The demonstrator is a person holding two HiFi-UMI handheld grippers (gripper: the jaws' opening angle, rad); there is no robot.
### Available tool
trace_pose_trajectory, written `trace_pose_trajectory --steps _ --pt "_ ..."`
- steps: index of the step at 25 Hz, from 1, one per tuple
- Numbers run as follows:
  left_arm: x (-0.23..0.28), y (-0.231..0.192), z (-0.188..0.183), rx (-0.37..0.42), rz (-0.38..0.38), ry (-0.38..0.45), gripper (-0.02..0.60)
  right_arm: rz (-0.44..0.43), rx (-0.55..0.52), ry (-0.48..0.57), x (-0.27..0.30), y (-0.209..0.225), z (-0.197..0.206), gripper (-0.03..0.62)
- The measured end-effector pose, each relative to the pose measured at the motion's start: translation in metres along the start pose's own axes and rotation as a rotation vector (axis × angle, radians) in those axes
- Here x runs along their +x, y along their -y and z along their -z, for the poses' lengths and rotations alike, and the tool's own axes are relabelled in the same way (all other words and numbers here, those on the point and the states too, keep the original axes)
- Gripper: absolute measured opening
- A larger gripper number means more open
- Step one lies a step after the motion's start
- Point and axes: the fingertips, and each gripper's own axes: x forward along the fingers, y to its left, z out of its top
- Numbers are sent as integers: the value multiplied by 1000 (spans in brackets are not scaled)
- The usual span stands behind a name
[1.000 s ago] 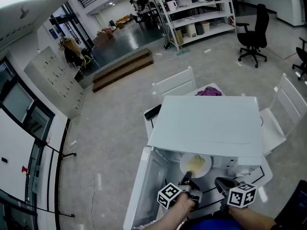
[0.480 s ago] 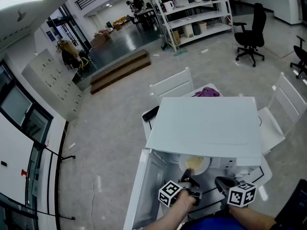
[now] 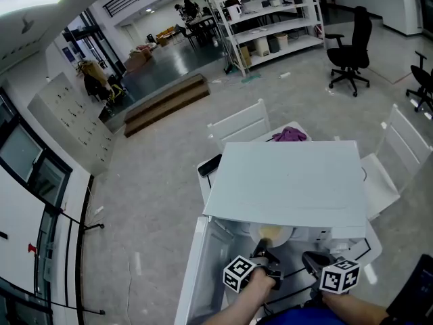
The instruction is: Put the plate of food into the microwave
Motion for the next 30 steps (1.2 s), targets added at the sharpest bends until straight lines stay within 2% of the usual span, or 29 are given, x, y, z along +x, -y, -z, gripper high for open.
trace_pose_trajectory --steps 15,22,30 --pt "13 9 -3 86 77 -37 18 4 -4 -7 4 -2 2 0" --pt "14 12 -1 168 105 -66 22 0 -6 -7 7 -2 1 0" --pt "11 22 4 210 164 -96 99 -7 -16 -16 10 -5 2 0"
